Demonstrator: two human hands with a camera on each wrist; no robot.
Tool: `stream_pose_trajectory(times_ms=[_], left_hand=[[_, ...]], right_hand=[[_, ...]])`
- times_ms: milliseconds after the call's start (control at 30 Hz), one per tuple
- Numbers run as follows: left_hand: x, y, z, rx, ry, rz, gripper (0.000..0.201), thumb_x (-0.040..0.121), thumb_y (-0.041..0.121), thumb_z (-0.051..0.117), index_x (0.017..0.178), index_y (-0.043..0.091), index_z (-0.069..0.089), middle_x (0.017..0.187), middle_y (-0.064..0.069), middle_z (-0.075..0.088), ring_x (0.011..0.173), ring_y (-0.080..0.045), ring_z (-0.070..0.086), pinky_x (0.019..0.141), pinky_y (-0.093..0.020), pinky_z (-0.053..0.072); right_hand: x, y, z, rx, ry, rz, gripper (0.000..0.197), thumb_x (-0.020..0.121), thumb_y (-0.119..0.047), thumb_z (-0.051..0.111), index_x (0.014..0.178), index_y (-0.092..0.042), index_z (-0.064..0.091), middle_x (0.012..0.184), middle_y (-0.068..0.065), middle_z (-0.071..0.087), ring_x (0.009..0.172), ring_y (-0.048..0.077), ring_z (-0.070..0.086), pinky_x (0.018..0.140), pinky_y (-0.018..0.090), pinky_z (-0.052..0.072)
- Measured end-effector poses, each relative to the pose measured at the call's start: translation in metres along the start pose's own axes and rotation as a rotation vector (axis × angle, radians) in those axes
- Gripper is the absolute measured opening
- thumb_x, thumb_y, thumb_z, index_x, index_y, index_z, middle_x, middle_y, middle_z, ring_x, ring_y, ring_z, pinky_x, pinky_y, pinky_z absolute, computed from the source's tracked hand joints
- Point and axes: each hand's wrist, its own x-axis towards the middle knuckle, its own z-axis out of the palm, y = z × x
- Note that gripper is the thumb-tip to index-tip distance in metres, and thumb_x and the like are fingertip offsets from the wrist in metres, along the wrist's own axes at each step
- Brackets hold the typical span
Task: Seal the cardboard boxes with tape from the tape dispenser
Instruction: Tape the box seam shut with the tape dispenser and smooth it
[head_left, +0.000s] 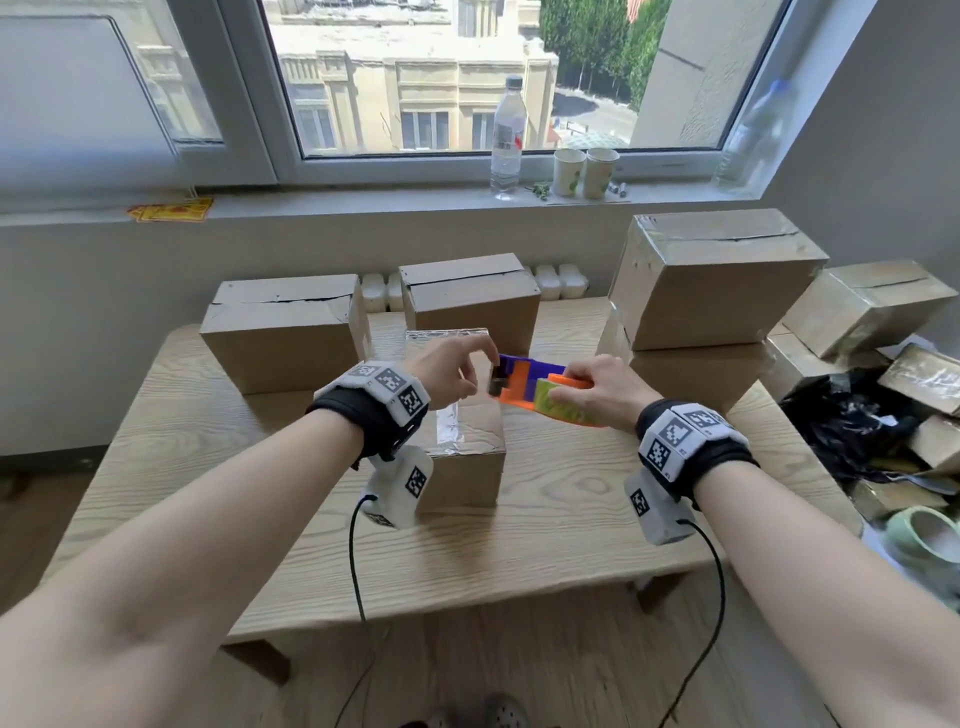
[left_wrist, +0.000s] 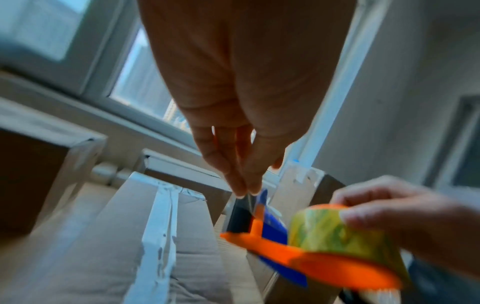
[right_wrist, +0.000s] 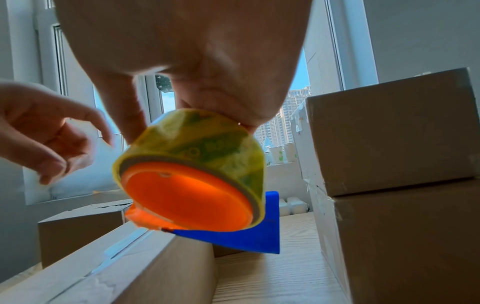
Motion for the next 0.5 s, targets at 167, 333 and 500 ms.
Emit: stream_pose_trajectory(times_ms=[167, 333, 500], left_hand=[[-0.002, -0.004, -0.003, -0.192, 0.146, -0.151, 0.034, 0.078, 0.007, 0.073, 0.104, 0.015, 0.052, 0.085, -0.005, 0.07, 0.078, -0.017, 0.069, 0.075, -0.033, 0.056], [-0.004, -0.014, -0.004, -0.254, 0.202, -0.261, 0.019, 0.076, 0.011, 0.076, 0.091, 0.01, 0.064, 0.081, -0.006, 0.072, 0.073, -0.012, 0.067, 0.068, -0.025, 0.053], [-0.008, -0.025, 0.0, -0.276, 0.181, -0.284, 0.008, 0.075, 0.009, 0.077, 0.079, 0.007, 0.069, 0.075, -0.006, 0.071, 0.067, -0.012, 0.066, 0.072, -0.027, 0.056]], right_hand=[[0.001, 0.001, -0.009, 0.052, -0.028, 0.001, 0.024, 0.085, -0.039, 0.059, 0.074, -0.018, 0.06, 0.076, 0.002, 0.058, 0.077, 0.02, 0.056, 0.067, 0.031, 0.042], [0.005, 0.009, -0.012, 0.028, -0.011, 0.028, 0.028, 0.086, -0.041, 0.064, 0.072, -0.017, 0.061, 0.075, 0.002, 0.06, 0.073, 0.017, 0.056, 0.064, 0.028, 0.042], [0.007, 0.024, -0.015, 0.065, -0.056, 0.067, 0.027, 0.086, -0.041, 0.063, 0.072, -0.018, 0.061, 0.078, 0.001, 0.06, 0.079, 0.021, 0.057, 0.069, 0.031, 0.043]])
